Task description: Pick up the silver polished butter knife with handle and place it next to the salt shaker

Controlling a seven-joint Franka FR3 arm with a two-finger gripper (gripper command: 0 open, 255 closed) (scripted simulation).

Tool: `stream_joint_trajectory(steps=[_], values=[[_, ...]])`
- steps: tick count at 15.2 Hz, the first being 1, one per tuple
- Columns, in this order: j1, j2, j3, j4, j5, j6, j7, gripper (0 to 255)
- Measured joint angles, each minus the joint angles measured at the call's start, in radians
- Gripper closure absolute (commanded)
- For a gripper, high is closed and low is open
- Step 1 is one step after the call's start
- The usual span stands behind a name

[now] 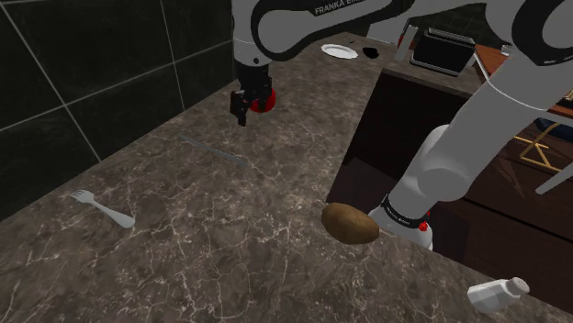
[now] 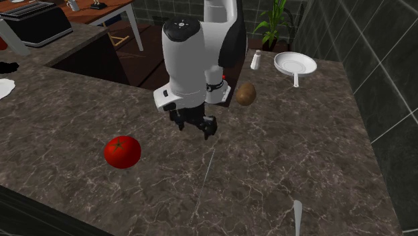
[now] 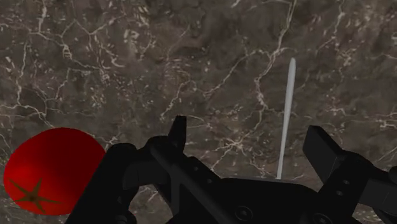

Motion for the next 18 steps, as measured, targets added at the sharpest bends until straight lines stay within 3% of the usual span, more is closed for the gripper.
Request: stream_joint_trajectory(steps=[9, 18], values=[[0.066, 0.333, 0.049, 0.252, -0.092, 0.033, 0.062, 0], [0.075, 0.399, 0.043, 0.222, -0.117, 0.123, 0.072, 0]])
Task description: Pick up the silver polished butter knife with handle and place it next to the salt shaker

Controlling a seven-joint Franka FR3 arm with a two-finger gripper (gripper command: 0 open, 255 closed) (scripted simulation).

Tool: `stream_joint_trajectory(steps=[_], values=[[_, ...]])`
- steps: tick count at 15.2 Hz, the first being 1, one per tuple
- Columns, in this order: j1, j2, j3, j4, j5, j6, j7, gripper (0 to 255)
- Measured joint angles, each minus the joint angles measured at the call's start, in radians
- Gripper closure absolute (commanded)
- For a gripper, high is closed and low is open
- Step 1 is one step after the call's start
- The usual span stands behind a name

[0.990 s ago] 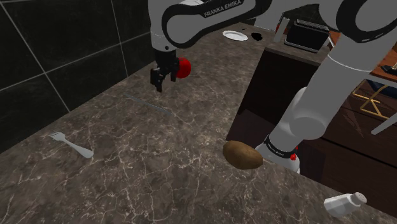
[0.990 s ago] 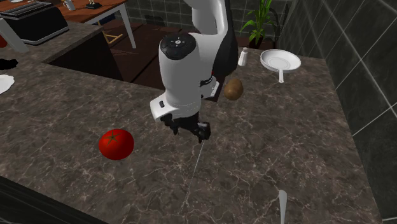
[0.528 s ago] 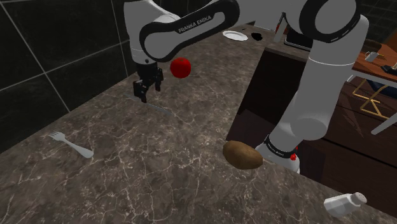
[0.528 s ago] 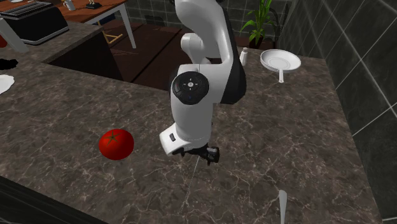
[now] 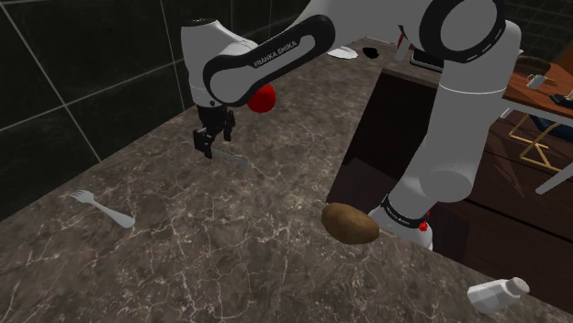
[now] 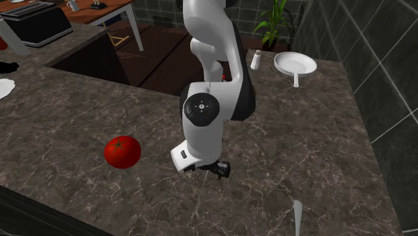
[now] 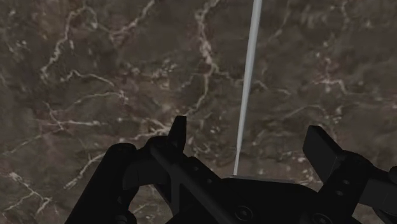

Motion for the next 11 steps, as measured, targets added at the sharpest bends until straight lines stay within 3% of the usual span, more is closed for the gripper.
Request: stream_joint_trajectory(steps=[5, 6, 11], values=[[0.0, 0.002, 0.0, 0.0, -0.001, 0.002, 0.0, 0], [0.0, 0.002, 0.0, 0.0, -0.001, 0.002, 0.0, 255], [0.0, 0.002, 0.0, 0.0, -0.001, 0.002, 0.0, 255]])
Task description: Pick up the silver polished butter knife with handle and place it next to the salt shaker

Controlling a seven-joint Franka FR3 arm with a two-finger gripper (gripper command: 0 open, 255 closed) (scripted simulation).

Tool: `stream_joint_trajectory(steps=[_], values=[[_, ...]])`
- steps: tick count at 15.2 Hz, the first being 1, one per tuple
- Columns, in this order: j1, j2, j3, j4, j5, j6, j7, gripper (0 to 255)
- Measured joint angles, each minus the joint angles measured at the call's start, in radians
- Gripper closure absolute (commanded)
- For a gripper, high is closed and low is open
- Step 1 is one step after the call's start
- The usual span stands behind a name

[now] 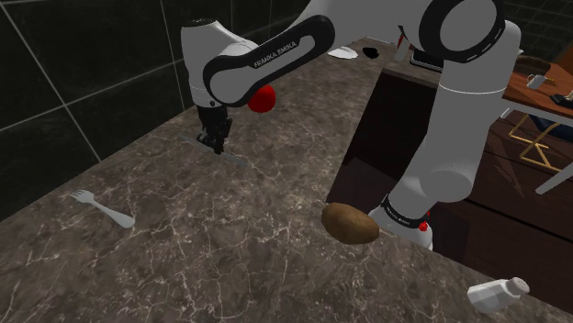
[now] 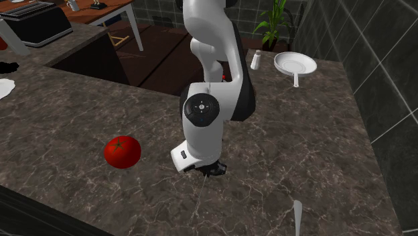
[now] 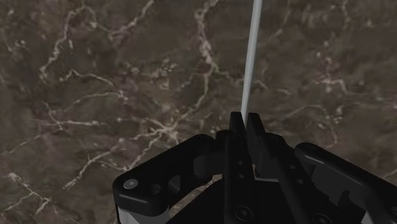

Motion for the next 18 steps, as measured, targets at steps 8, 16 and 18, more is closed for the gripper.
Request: stream_joint_trajectory(steps=[8, 16, 18], values=[[-0.001, -0.014, 0.002, 0.01, 0.006, -0.024, -0.003, 255], [-0.006, -0.056, 0.008, 0.064, 0.023, -0.117, -0.014, 255], [-0.006, -0.065, 0.009, 0.08, 0.026, -0.141, -0.016, 255]])
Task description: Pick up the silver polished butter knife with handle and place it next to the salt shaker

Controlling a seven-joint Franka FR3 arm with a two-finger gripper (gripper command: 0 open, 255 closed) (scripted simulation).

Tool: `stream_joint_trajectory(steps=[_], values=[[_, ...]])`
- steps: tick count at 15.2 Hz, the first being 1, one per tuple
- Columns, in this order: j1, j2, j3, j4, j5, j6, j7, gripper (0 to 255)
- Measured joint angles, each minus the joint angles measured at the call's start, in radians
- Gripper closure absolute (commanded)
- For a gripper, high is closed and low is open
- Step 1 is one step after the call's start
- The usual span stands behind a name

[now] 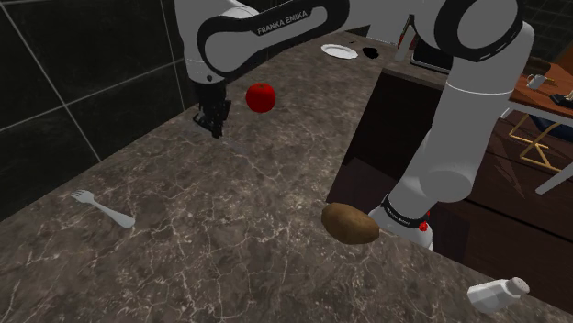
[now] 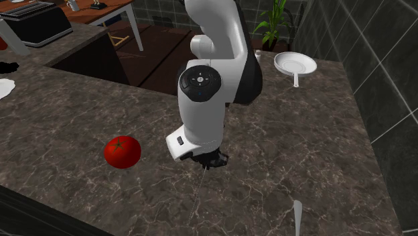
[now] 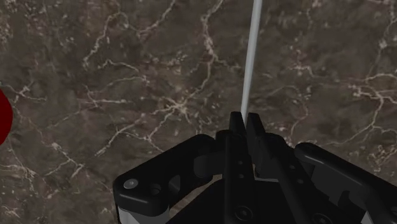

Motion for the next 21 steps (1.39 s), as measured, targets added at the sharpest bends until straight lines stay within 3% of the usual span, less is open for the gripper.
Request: stream_joint_trajectory(steps=[21], values=[[0.0, -0.047, 0.007, 0.224, 0.019, -0.268, -0.011, 255]])
